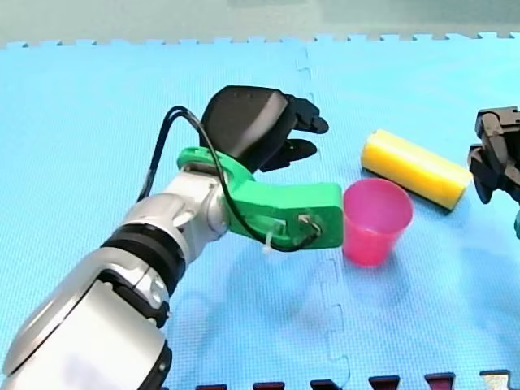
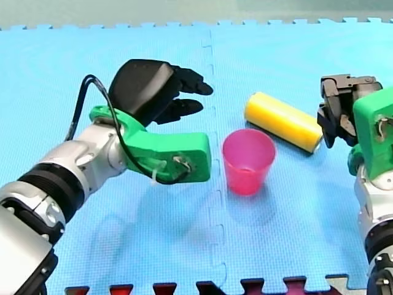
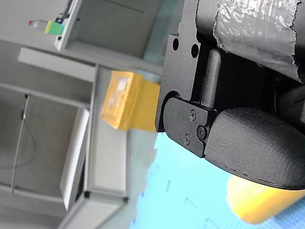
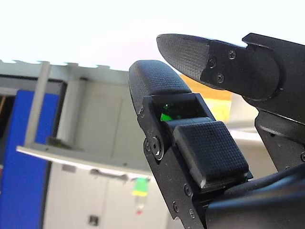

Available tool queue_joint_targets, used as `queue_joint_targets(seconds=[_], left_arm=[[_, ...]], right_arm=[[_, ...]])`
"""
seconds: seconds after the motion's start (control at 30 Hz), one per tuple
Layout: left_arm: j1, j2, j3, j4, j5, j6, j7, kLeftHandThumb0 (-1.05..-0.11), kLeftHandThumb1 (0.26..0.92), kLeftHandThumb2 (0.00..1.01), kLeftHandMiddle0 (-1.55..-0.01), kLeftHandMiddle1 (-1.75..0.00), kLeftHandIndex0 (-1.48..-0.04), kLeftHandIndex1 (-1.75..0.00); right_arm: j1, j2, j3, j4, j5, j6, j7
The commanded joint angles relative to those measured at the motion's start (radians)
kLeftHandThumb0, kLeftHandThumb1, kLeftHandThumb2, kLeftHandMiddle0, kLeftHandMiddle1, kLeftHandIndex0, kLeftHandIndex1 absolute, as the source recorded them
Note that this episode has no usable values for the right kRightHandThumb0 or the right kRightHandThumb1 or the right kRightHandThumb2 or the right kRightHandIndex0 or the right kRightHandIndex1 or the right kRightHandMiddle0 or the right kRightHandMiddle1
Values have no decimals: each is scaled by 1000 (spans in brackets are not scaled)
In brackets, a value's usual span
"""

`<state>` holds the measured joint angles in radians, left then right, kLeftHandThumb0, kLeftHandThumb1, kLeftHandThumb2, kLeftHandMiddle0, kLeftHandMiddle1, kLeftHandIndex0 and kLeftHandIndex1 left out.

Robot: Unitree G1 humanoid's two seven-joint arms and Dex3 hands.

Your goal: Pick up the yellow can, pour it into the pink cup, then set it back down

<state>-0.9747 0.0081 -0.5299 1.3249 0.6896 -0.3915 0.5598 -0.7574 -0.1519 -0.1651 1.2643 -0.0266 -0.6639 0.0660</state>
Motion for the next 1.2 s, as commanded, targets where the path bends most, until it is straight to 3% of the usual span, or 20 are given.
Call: queue_joint_targets(seconds=[0.0,0.1,0.3,0.37,0.5,0.77,0.87,1.03,1.17], left_arm=[[14,23,18,-2,-17,-5,-14,-450,915,5,-1254,-43,-1076,-2],[39,39,52,-2,-48,-7,6,-479,920,8,-1250,-42,-1061,0],[89,29,145,-2,-136,-70,78,-473,899,0,-1237,-37,-1073,-9],[103,18,201,-7,-197,-98,57,-486,885,0,-1206,-20,-1007,-2],[120,2,300,-22,-315,-155,-11,-670,914,11,-1052,-1,-845,0],[151,-17,415,-38,-431,-274,-69,-719,865,-1,-848,0,-689,0],[165,-15,437,-41,-445,-312,-86,-727,841,0,-777,0,-636,0],[196,-8,458,-46,-447,-355,-97,-831,885,14,-726,0,-565,0],[221,-11,481,-50,-462,-382,-107,-846,891,8,-687,0,-557,0]], right_arm=[[-11,3,4,3,-3,8,-7],[-21,1,1,5,2,15,2],[-18,-8,-9,1,15,9,35],[-17,-14,-9,-4,15,6,41],[-12,-22,-14,-11,20,-1,53],[-4,-33,-16,-17,22,-10,54],[-6,-36,-16,-14,22,-6,54],[-6,-41,-21,-9,27,-5,61],[-6,-46,-31,-7,37,-2,71]])
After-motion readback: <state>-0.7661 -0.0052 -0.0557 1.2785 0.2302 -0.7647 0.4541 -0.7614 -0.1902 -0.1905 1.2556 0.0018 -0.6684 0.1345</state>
